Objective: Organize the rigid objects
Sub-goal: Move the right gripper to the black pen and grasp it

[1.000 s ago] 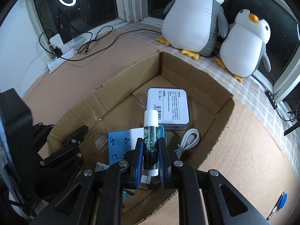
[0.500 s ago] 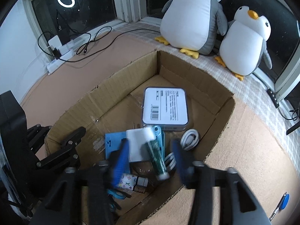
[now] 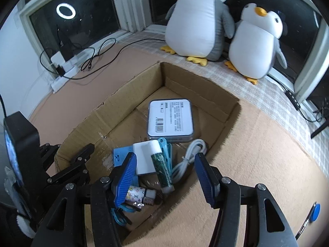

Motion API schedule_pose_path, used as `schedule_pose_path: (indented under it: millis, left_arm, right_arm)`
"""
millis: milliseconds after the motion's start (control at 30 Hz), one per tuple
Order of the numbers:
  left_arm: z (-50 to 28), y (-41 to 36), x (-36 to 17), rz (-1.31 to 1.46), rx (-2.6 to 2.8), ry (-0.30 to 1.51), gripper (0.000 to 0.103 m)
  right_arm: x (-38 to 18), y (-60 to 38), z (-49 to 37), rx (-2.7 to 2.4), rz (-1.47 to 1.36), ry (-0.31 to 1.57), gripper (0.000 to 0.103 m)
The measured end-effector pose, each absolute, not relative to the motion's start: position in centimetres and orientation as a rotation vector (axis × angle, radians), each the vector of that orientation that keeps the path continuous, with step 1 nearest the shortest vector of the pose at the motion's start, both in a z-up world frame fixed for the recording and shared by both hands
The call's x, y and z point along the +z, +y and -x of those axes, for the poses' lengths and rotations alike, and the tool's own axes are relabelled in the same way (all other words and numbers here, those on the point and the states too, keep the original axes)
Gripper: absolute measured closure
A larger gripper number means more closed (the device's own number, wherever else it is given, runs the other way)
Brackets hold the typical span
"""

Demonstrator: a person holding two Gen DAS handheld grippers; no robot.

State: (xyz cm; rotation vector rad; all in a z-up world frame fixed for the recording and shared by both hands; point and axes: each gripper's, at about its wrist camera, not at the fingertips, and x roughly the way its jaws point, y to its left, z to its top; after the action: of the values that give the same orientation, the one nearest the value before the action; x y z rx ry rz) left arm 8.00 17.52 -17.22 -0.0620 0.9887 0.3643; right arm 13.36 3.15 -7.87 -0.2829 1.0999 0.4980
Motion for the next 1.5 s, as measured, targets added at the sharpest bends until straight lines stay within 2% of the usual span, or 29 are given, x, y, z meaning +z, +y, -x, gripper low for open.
schedule_pose_path:
  millis: [233, 533, 933, 1167, 1267, 1500]
  left_arm:
    - [-8.0, 17.7, -17.2, 0.06, 0.364, 0.989, 0.073]
    - [-8.0, 17.7, -17.2, 0.055, 0.364, 0.989, 0.073]
    - [-8.0, 17.5, -17.2, 0.054, 0.364, 0.989, 0.073]
    - [-8.0, 17.6, -17.2, 0.053, 0.364, 0.989, 0.073]
    - [-8.0, 17.5, -17.2, 0.054, 0.365, 0.989, 0.073]
    - [-8.0, 17.5, -17.2, 0.053, 0.364, 0.989, 0.073]
  right_arm:
    - [-6.2, -1.8, -12.7, 0.44, 0.186, 1.1, 0.048]
    - [-5.2, -12.6, -12.1, 0.239, 0.053, 1.107, 0.048]
    - [-7.8, -27.3, -12.7, -0.081, -0.122, 1.183, 0.048]
    - [-9.8, -32.2, -12.9, -0.166, -0.203, 1.227, 0.049]
    - [-10.4, -32.6, -13.2, -0.175, -0.212, 1.249, 0.051]
    - [-11.2, -32.9, -13.5, -0.184, -0.194, 1.27, 0.065]
